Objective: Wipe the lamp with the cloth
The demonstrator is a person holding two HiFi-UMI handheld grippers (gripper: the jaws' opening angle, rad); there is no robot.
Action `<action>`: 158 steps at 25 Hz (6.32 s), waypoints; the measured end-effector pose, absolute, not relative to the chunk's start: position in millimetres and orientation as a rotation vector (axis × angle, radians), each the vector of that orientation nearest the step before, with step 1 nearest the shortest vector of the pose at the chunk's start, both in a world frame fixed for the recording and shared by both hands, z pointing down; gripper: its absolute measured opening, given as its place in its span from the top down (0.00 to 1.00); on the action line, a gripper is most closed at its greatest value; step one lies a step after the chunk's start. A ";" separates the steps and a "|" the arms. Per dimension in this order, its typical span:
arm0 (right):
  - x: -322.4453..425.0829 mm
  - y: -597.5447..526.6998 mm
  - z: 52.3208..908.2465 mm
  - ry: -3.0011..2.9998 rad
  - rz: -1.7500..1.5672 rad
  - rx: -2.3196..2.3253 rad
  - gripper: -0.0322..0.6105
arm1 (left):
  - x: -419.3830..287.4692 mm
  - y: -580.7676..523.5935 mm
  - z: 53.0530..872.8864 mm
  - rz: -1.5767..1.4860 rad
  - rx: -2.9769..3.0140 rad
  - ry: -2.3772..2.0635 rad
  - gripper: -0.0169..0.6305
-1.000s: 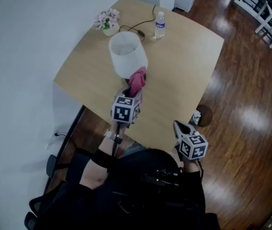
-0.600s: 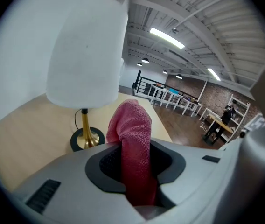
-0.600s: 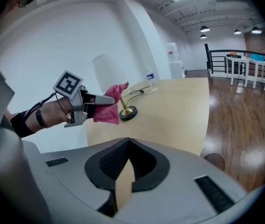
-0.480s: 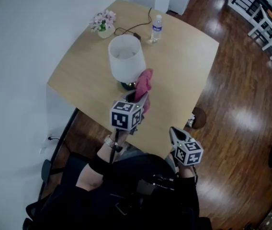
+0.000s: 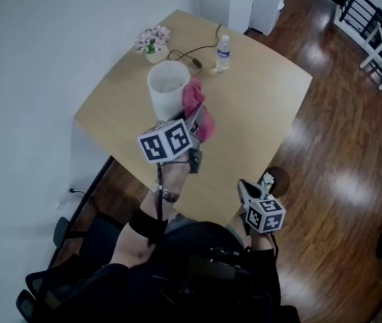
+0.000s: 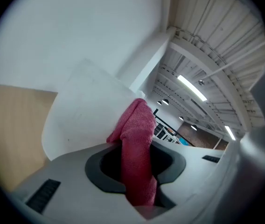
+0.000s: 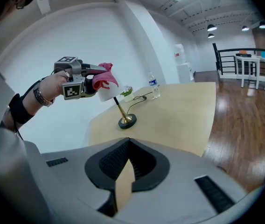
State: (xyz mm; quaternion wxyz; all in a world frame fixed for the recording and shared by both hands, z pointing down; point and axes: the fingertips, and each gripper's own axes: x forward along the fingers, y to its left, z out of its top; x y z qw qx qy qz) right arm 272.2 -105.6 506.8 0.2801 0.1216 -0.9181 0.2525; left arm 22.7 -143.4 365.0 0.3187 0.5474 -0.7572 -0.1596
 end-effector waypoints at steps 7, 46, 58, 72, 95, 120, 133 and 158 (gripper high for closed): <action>278.4 -127.1 526.6 -2.424 0.706 0.273 0.94 | 32.2 -142.5 421.8 -0.438 1.287 -1.959 0.79; 291.7 -170.6 566.2 -2.329 0.690 0.151 0.94 | 16.5 -196.2 490.8 -0.444 0.871 -2.187 0.79; 287.9 -163.9 564.5 -2.312 0.699 0.180 0.94 | 54.3 -184.1 559.8 -0.157 1.052 -2.006 0.79; 270.1 -130.7 580.5 -2.264 0.723 0.204 0.94 | -17.0 -94.9 668.9 0.539 1.072 -1.919 0.79; 129.9 -34.8 567.5 -2.304 0.868 0.650 0.94 | -122.2 -65.3 679.9 0.942 1.582 -1.579 0.79; 33.6 4.7 560.1 -2.255 0.993 1.005 0.94 | -159.6 -104.6 684.3 1.316 2.055 -1.248 0.79; -37.4 37.6 561.6 -2.039 1.026 1.177 0.94 | -161.1 -149.4 677.4 1.424 2.459 -0.857 0.79; -39.4 27.9 563.0 -1.951 1.044 1.270 0.94 | -131.0 -197.7 662.2 1.791 2.848 -0.113 0.79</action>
